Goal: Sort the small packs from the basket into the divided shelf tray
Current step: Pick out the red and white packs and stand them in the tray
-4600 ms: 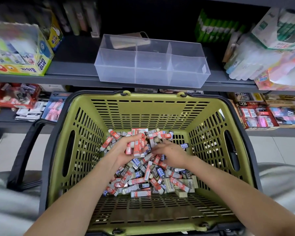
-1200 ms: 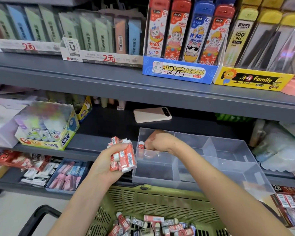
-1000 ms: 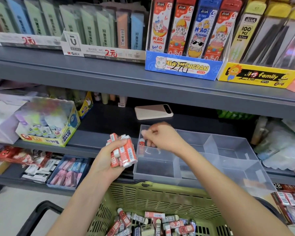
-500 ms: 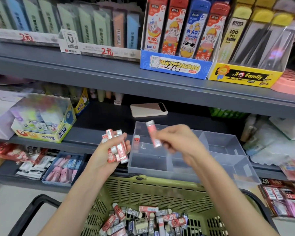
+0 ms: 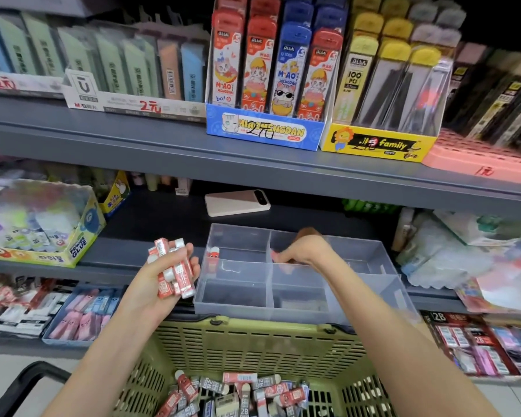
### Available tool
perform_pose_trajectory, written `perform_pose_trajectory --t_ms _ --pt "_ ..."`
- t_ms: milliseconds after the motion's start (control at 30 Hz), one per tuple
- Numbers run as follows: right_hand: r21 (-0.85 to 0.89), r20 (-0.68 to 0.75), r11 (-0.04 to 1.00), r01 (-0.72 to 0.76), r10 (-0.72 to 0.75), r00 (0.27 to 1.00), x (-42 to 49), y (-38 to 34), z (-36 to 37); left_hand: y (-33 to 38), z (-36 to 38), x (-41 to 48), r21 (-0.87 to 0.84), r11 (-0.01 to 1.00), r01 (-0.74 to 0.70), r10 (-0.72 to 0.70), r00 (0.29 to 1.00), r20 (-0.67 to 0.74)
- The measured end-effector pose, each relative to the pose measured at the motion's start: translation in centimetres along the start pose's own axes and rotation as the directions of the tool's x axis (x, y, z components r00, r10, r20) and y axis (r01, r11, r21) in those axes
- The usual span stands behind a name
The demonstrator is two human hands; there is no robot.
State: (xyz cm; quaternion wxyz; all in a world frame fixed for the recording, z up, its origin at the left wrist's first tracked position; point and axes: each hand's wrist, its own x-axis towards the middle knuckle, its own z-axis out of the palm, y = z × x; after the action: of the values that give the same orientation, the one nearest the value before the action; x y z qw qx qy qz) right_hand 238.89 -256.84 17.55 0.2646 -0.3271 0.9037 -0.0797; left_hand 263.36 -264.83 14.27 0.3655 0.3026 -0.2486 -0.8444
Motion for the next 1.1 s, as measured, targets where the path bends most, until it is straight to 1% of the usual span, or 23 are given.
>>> perform_pose_trajectory --t_ms 67,100,200,233,300,333,367,400,433,467,500,533,567,633,700,767,833,900,967,1000,1033,1067,1100 --pt "-0.047 0.002 0.998 0.047 -0.047 0.999 0.5 0.2 0.9 0.0 0.0 0.1 0.018 1.0 -0.02 0.02 1.0 -0.003" --pt "-0.039 0.022 0.997 0.064 -0.064 0.998 0.7 0.3 1.0 0.0 0.2 0.1 0.031 0.999 -0.029 0.029 1.0 -0.002" --pt "0.136 0.119 0.989 0.064 -0.081 0.99 1.0 0.7 0.6 0.3 0.8 0.0 0.041 0.997 -0.064 0.064 0.998 -0.003" --pt "0.161 0.118 0.984 0.074 -0.094 0.989 0.8 0.7 0.4 0.4 1.2 -0.1 0.033 0.996 -0.078 0.078 0.997 -0.007" --pt "0.12 0.063 0.985 0.122 -0.13 0.989 -0.2 0.5 -0.2 0.7 2.1 -0.3 0.019 0.996 -0.088 0.088 0.996 0.001" --pt "0.107 -0.015 0.981 0.163 -0.163 0.987 -0.9 0.3 -0.4 0.8 2.6 -0.5 0.008 0.996 -0.084 0.084 0.996 0.013" --pt "0.144 -0.112 0.964 0.225 -0.21 0.971 -1.9 0.0 -0.5 0.7 3.2 -0.7 -0.003 0.997 -0.079 0.08 0.997 0.025" --pt "0.243 -0.204 0.92 0.308 -0.262 0.943 -3.1 -0.3 -0.4 0.5 3.8 -0.8 -0.01 0.997 -0.073 0.073 0.997 0.037" --pt "0.368 -0.258 0.841 0.398 -0.319 0.912 -4.7 -0.6 -0.3 0.3 4.3 -1.0 -0.016 0.998 -0.067 0.068 0.996 0.049" --pt "0.485 -0.258 0.742 0.464 -0.385 0.886 -6.5 -1.2 0.0 0.1 4.8 -1.2 -0.024 0.998 -0.063 0.064 0.996 0.055" --pt "0.555 -0.23 0.669 0.495 -0.448 0.864 -8.3 -1.8 0.3 -0.2 5.3 -1.3 -0.028 0.998 -0.063 0.064 0.996 0.058" --pt "0.568 -0.207 0.64 0.517 -0.496 0.843 -9.9 -2.4 0.8 -0.4 5.7 -1.4 -0.019 0.998 -0.067 0.068 0.996 0.057" --pt "0.549 -0.204 0.638 0.54 -0.525 0.826 -10.9 -2.9 1.4 -0.6 6.0 -1.5 0.004 0.997 -0.072 0.072 0.996 0.054" --pt "0.431 -0.276 0.663 0.612 -0.549 0.789 -12.0 -3.6 2.5 -1.0 6.5 -1.6 0.044 0.996 -0.078 0.076 0.996 0.04" --pt "0.357 -0.355 0.672 0.649 -0.545 0.76 -12.4 -3.7 3.1 -1.3 6.7 -1.7 0.048 0.996 -0.074 0.072 0.997 0.035" --pt "0.403 -0.414 0.642 0.652 -0.507 0.756 -12.5 -3.1 3.2 -1.5 6.8 -1.8 0.054 0.997 -0.063 0.06 0.997 0.056" --pt "0.489 -0.467 0.577 0.654 -0.46 0.755 -12.4 -2.3 3.1 -1.7 6.8 -2.0 0.096 0.993 -0.066 0.057 0.994 0.094" --pt "0.561 -0.508 0.481 0.674 -0.443 0.739 -12.3 -1.5 2.7 -2.0 6.7 -2.2 0.142 0.988 -0.065 0.048 0.992 0.117" --pt "0.617 -0.544 0.379 0.69 -0.429 0.721 -12.1 -0.8 1.6 -2.2 6.5 -2.4 0.157 0.986 -0.061 0.043 0.993 0.114" --pt "0.621 -0.569 0.354 0.699 -0.409 0.713 -11.6 -0.3 0.9 -2.2 6.3 -2.5 0.173 0.982 -0.073 0.055 0.993 0.104" --pt "0.616 -0.589 0.37 0.695 -0.369 0.719 -10.9 0.5 0.1 -2.1 6.0 -2.6 0.202 0.974 -0.099 0.082 0.993 0.089" --pt "0.603 -0.599 0.431 0.671 -0.311 0.738 -9.9 1.4 -0.7 -2.0 5.7 -2.5 0.229 0.965 -0.131 0.117 0.99 0.073" --pt "0.58 -0.594 0.522 0.626 -0.255 0.763 -8.7 2.2 -1.4 -1.8 5.3 -2.4 0.249 0.955 -0.161 0.149 0.987 0.065"
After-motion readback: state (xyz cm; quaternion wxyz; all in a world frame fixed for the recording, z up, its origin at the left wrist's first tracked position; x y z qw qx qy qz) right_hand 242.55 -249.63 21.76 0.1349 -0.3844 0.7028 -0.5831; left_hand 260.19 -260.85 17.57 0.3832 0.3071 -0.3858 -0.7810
